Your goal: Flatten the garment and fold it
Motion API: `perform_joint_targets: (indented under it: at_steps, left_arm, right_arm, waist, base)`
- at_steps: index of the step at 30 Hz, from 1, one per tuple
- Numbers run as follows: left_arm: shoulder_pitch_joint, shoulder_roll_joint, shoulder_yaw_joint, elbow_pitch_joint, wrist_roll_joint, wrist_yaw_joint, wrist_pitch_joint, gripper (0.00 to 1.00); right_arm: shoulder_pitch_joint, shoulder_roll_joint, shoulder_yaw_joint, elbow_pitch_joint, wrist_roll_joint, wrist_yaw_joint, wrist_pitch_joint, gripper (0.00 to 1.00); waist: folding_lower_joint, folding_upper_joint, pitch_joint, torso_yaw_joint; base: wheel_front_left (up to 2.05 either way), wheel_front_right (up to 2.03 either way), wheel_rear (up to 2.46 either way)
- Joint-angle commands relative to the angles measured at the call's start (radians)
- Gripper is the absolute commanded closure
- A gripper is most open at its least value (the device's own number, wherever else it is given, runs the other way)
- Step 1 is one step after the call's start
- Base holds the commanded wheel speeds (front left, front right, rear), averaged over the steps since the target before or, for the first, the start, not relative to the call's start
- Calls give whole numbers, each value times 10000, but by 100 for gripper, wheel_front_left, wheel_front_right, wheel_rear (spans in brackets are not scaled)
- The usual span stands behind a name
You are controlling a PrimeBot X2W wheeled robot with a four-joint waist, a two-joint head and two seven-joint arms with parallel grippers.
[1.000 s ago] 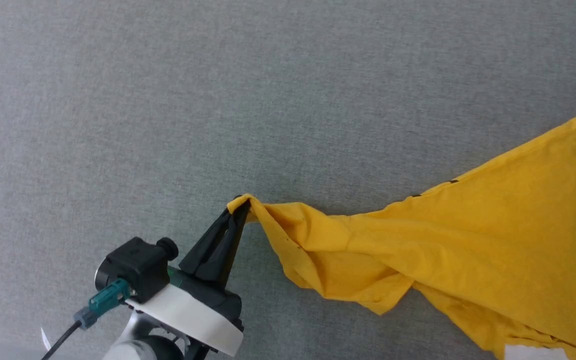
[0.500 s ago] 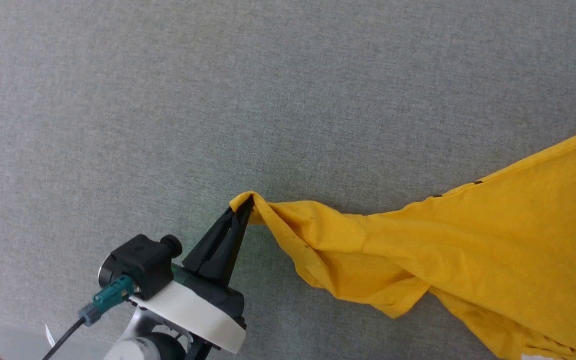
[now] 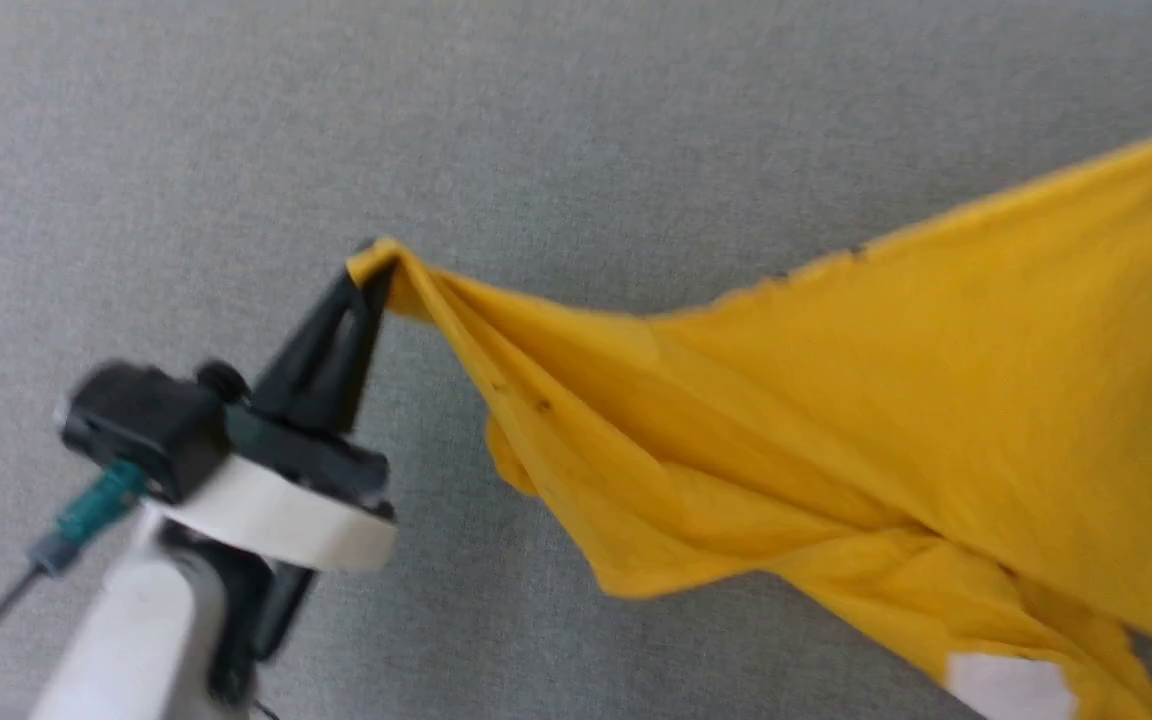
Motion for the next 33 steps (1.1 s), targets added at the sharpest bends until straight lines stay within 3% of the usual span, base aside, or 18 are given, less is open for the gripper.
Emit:
perform_joint_targets:
  at_steps: [1,4,10,19,27,33]
  left_arm:
    - [-330,139,93,37,101,-87,-45,100]
    - [-1886,792,328,372,4,-462,216,100]
    - [-4633,1790,197,1384,-369,-770,651,100]
    - [-7232,2698,-858,2439,-1683,-828,1532,100]
    - [-9308,3174,-1041,2786,-2202,-830,2780,100]
    - [-11668,3296,-1117,3212,-1437,-826,3131,100]
  right_arm:
    - [-304,21,-13,-122,11,-9,-113,100]
    - [-1491,111,-111,-266,-322,-9,-663,100]
    - [-3346,61,-141,472,-836,-9,-1416,100]
    - [-4439,217,493,907,-892,-9,-983,100]
    - [-5520,303,1149,781,-887,-9,50,100]
    - [-6941,815,1171,1271,-1202,-9,502,100]
  waist:
    - [0,0,-842,-395]
    - [0,0,-1618,-590]
    - [0,0,-2482,-837]
    - [0,0,-2870,-1204]
    - [0,0,-1903,-1651]
    - [0,0,-164,-2003]
  base:
    - [0,0,0]
    - [0,0,0]
    - [0,0,0]
    - [0,0,0]
    - [0,0,0]
    - [0,0,0]
